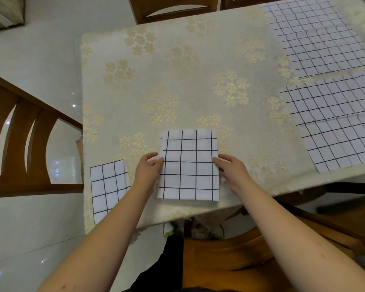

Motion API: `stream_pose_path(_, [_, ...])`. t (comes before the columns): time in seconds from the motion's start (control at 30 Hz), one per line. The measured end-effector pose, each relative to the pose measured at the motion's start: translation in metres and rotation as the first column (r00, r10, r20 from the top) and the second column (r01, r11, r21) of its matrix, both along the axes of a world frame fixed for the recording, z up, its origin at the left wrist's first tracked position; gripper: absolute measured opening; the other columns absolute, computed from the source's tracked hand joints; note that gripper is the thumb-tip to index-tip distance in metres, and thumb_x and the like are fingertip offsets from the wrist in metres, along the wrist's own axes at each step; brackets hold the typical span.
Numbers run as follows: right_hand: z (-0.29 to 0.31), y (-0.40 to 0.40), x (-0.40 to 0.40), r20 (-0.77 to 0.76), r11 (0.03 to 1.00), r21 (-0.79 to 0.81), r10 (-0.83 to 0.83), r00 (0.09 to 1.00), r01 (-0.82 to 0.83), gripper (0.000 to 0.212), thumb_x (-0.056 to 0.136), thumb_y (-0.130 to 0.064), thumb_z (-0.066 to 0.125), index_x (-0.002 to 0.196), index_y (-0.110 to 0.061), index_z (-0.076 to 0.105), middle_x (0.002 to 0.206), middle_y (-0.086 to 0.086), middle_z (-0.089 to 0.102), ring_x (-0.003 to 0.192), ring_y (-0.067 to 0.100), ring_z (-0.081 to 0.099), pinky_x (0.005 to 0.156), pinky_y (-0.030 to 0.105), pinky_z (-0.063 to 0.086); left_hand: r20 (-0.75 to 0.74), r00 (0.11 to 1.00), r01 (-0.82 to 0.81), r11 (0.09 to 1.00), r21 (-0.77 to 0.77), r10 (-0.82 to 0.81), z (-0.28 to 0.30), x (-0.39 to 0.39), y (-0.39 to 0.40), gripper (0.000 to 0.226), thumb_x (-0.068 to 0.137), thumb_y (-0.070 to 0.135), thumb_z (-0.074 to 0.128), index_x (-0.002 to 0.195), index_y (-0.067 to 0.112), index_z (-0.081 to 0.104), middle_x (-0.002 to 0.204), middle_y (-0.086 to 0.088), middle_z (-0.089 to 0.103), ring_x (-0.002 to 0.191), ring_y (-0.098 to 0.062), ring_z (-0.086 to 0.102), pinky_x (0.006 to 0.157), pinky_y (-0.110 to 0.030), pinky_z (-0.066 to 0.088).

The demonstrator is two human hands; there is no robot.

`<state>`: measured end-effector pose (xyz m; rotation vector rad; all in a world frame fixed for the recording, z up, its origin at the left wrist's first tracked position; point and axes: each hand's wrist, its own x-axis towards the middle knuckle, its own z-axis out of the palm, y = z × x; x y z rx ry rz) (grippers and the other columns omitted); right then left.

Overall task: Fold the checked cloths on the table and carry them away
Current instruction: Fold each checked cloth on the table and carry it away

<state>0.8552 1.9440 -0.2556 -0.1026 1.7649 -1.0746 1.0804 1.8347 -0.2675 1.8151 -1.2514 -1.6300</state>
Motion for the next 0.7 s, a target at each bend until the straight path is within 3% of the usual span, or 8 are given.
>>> stream_pose_path(0.13, [0.015, -0.002, -0.006, -0.012, 1.000, -0.013, 0.026, 1.000, -0.026, 0.033, 0.085, -0.028, 0.073, 0.115, -0.021, 0.061, 0.111, 0.001, 0.067, 0.095, 0.012, 0.061, 0.090, 0.036, 0.040, -0.092, 0.996, 0.009, 1.000, 0.017, -0.007, 0.012, -0.002, -0.012, 0.029, 0.093, 0.022, 0.063, 0.121, 0.024, 0.055, 0.107, -0.010, 0.067, 0.087, -0.020, 0.061, 0.078, -0.030, 0.051])
stream_pose_path(0.3, [0.040, -0.015, -0.016, -0.187, 0.993, -0.101, 0.035, 0.982, -0.054, 0.028, 0.083, -0.029, 0.073, 0.109, -0.022, 0.064, 0.104, -0.001, 0.066, 0.087, 0.010, 0.058, 0.074, 0.024, 0.042, -0.057, 0.992, 0.107, 0.984, -0.146, -0.116, 0.044, -0.014, -0.032, 0.027, 0.094, 0.024, 0.060, 0.120, 0.028, 0.056, 0.102, 0.000, 0.068, 0.090, -0.006, 0.061, 0.072, -0.023, 0.043])
stream_pose_path(0.43, [0.066, -0.027, -0.028, -0.258, 0.962, -0.262, 0.013, 0.966, -0.083, 0.026, 0.084, -0.027, 0.074, 0.108, -0.020, 0.066, 0.092, -0.006, 0.069, 0.090, 0.004, 0.063, 0.077, 0.018, 0.043, -0.073, 0.983, 0.139, 0.938, -0.317, -0.170, 0.072, -0.024, -0.053, 0.024, 0.092, 0.026, 0.064, 0.115, 0.027, 0.060, 0.095, 0.004, 0.069, 0.084, -0.005, 0.061, 0.065, -0.022, 0.042])
stream_pose_path(0.53, [0.080, -0.029, -0.032, -0.321, 0.927, -0.350, 0.014, 0.947, -0.132, 0.017, 0.085, -0.021, 0.073, 0.102, -0.019, 0.071, 0.091, -0.007, 0.072, 0.089, 0.002, 0.066, 0.077, 0.015, 0.048, -0.065, 0.983, 0.125, 0.891, -0.436, -0.170, 0.089, -0.029, -0.058, 0.021, 0.090, 0.024, 0.067, 0.110, 0.026, 0.063, 0.095, 0.011, 0.067, 0.084, 0.001, 0.059, 0.068, -0.011, 0.044])
stream_pose_path(0.7, [0.071, -0.006, -0.023, -0.358, 0.929, -0.335, 0.029, 0.933, -0.158, 0.013, 0.085, -0.023, 0.073, 0.099, -0.023, 0.074, 0.097, -0.010, 0.073, 0.094, 0.001, 0.065, 0.078, 0.012, 0.047, -0.028, 0.983, 0.149, 0.883, -0.444, -0.180, 0.077, -0.019, -0.042, 0.013, 0.089, 0.028, 0.068, 0.102, 0.027, 0.068, 0.093, 0.018, 0.067, 0.081, 0.003, 0.056, 0.072, -0.013, 0.044])
